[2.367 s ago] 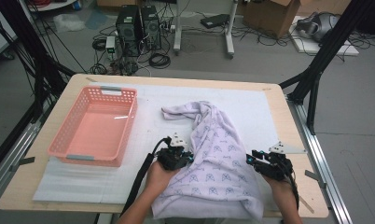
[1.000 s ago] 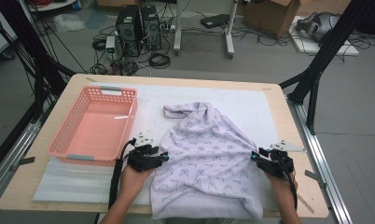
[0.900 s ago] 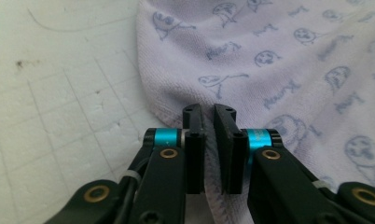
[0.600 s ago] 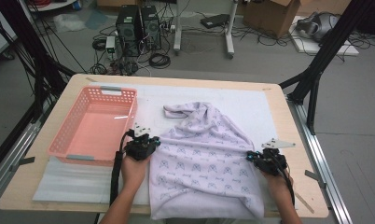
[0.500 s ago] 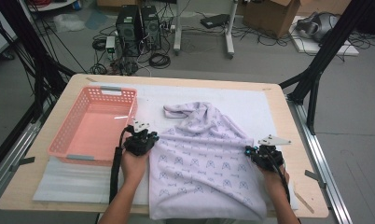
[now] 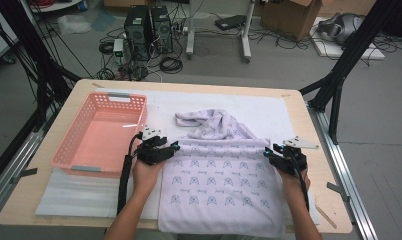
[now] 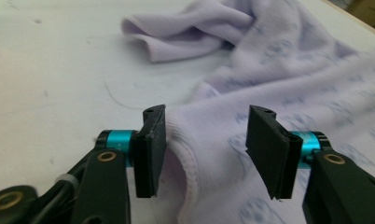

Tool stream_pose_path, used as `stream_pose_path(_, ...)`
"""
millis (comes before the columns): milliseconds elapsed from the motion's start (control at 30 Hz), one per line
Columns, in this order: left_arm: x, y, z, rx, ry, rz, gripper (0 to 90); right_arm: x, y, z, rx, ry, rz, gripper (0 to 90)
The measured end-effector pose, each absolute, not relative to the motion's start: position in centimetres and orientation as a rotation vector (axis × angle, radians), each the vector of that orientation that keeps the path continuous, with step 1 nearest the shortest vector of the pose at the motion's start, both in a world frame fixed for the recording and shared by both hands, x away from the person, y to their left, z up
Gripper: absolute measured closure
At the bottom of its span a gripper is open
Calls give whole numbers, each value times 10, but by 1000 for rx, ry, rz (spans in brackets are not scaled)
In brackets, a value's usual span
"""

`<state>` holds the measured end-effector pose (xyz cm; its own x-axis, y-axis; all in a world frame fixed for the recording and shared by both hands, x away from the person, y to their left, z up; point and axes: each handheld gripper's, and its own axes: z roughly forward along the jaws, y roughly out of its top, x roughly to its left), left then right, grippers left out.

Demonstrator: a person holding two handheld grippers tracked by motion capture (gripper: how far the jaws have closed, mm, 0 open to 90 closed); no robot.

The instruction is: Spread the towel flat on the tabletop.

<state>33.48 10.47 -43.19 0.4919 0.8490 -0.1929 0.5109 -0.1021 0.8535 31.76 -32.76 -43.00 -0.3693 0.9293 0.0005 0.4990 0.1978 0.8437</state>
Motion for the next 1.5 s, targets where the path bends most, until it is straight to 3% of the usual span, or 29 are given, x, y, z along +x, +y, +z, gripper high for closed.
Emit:
stream_pose_path(400,279,119,-438,1813,1075,357,418,258,-344,-440,1303,2079,1152,561)
stream_pose_path(733,234,124,-453,1873,1107,248,414,234,-345,-450,1309,2214,1098,563)
stream_pose_path(867,220,118,-457,1875,1069,289,432,228,-341,-450,1280,2211,1057,596)
stream_pose_path(933,212,115,-460,1879,1065,387,510,227,-340,-450,1283,2211,1047,690)
stream_pose_path(967,208,114,-461,1894,1051,463,607,227,-341,-449,1288,2220,1059,791)
stream_pose_path(1033,208,118,-463,1855,1072,397,856,226,-342,-449,1306,2235,1087,848)
stream_pose_path(1500,177,150,-448,1800,1124,283,881,187,-358,-435,1255,2261,1177,865)
